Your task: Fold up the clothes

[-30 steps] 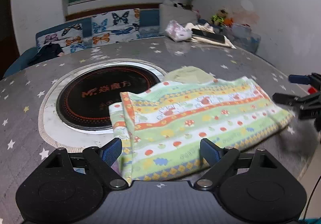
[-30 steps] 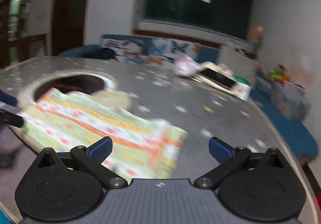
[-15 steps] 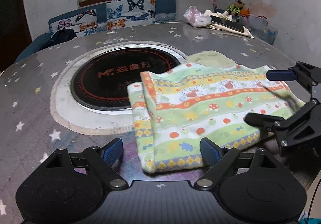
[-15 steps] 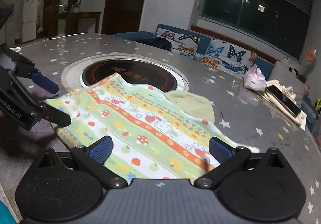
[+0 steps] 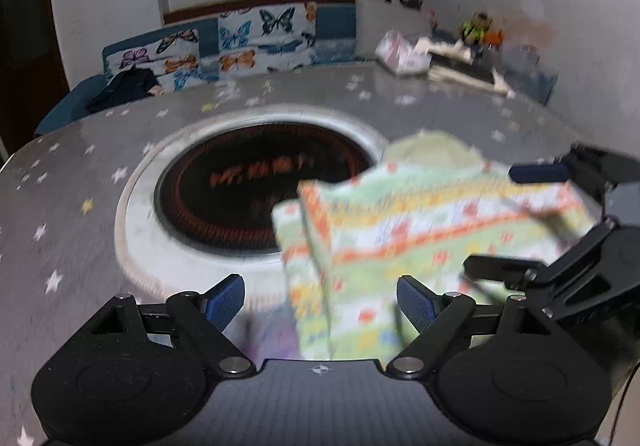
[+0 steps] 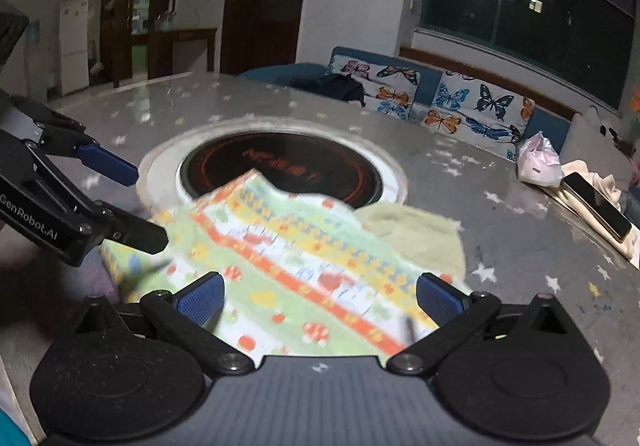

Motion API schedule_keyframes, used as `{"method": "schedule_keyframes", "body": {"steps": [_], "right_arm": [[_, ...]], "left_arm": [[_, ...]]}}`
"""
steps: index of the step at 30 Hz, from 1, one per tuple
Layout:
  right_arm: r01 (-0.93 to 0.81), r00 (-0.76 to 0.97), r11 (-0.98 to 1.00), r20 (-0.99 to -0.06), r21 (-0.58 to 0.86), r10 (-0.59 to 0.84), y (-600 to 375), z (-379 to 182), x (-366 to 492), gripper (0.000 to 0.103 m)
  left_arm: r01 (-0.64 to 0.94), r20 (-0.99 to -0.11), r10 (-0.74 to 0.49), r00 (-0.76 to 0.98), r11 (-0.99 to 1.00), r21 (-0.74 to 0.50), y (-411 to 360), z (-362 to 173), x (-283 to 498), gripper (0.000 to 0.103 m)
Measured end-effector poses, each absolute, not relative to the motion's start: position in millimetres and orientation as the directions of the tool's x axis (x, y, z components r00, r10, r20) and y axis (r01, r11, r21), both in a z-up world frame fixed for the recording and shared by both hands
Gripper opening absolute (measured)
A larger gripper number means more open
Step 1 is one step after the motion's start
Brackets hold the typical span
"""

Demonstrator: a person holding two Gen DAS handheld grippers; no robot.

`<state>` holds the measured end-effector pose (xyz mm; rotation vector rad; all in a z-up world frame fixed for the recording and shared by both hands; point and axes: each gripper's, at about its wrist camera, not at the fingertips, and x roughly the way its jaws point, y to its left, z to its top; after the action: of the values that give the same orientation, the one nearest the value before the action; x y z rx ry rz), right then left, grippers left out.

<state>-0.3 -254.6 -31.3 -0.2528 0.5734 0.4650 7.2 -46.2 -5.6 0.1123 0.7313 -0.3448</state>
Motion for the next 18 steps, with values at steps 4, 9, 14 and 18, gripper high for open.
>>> {"method": "schedule_keyframes", "body": {"steps": [4, 9, 14, 18], "right_arm": [[-0.450, 0.727, 0.892, -0.601, -0.051, 0.332, -264.3, -35.9, 16.1, 0.103], [-0.423, 0.681, 0.906, -0.646, 0.036, 0.344, -278.5, -45.8, 24.2, 0.103], [-0.361, 0.710, 0.930, -0.628, 0.066, 0.320, -300.2, -41.9, 28.0, 0.103], [-0.301, 0.705, 0.946, -0.641, 0.118, 0.304, -318.2, -47.4, 38.1, 0.103]], "left_arm": [[0.360, -0.646, -0.309, 0.698, 0.931, -0.056, -59.4, 4.5, 24.0, 0.078], [0.405, -0.634, -0.380, 0.673, 0.907, -0.114, -77.1, 6.1, 42.3, 0.065], [0.445, -0.632, -0.478, 0.610, 0.867, -0.225, -94.6, 1.2, 65.6, 0.055], [0.434, -0.663, -0.467, 0.585, 0.871, -0.230, -111.5, -12.2, 83.9, 0.055]]}}
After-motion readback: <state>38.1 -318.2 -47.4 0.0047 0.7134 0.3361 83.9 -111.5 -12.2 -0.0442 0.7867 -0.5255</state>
